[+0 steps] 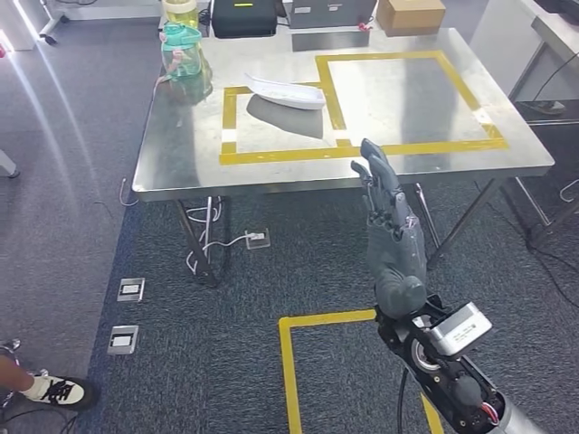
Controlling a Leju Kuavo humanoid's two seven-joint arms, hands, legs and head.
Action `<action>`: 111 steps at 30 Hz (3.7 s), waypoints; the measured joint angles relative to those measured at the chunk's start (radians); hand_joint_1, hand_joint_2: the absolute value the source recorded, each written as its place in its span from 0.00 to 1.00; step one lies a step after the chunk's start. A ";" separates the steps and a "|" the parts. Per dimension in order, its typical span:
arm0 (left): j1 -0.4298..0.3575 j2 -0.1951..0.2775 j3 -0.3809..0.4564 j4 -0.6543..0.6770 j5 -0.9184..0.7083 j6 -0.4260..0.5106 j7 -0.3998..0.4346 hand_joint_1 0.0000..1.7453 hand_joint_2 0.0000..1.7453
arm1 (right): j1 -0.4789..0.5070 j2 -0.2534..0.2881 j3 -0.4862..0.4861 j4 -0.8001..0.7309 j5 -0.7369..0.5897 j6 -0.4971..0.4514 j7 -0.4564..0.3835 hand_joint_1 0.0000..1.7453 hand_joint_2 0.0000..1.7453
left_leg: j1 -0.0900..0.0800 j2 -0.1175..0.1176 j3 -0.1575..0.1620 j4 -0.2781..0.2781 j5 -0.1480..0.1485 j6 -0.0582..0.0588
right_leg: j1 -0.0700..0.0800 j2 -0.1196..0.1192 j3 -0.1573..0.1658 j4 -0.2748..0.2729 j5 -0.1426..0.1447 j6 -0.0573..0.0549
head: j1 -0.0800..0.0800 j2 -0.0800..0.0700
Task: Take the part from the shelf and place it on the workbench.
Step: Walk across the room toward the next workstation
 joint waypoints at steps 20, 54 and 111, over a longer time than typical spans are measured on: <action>-0.002 -0.001 0.000 0.000 0.000 0.002 0.000 0.00 0.00 | -0.002 -0.001 -0.008 0.000 0.013 0.005 0.010 0.00 0.00 | 0.000 -0.002 0.041 0.000 -0.033 -0.011 | 0.005 -0.002 0.062 -0.250 0.137 -0.011 | -0.027 0.000; -0.004 -0.003 0.000 0.000 0.003 0.002 0.000 0.00 0.00 | 0.001 -0.006 -0.016 -0.002 0.020 -0.003 0.014 0.00 0.00 | 0.003 -0.001 0.033 -0.002 -0.024 -0.001 | 0.005 0.001 0.000 -0.077 0.020 -0.007 | -0.015 0.000; -0.001 -0.001 0.000 0.000 0.016 0.008 -0.002 0.00 0.00 | 0.006 -0.006 -0.038 -0.004 0.021 0.028 0.014 0.00 0.00 | -0.008 -0.004 0.053 -0.004 -0.042 -0.016 | 0.009 -0.001 0.074 -0.278 0.157 -0.021 | -0.030 0.000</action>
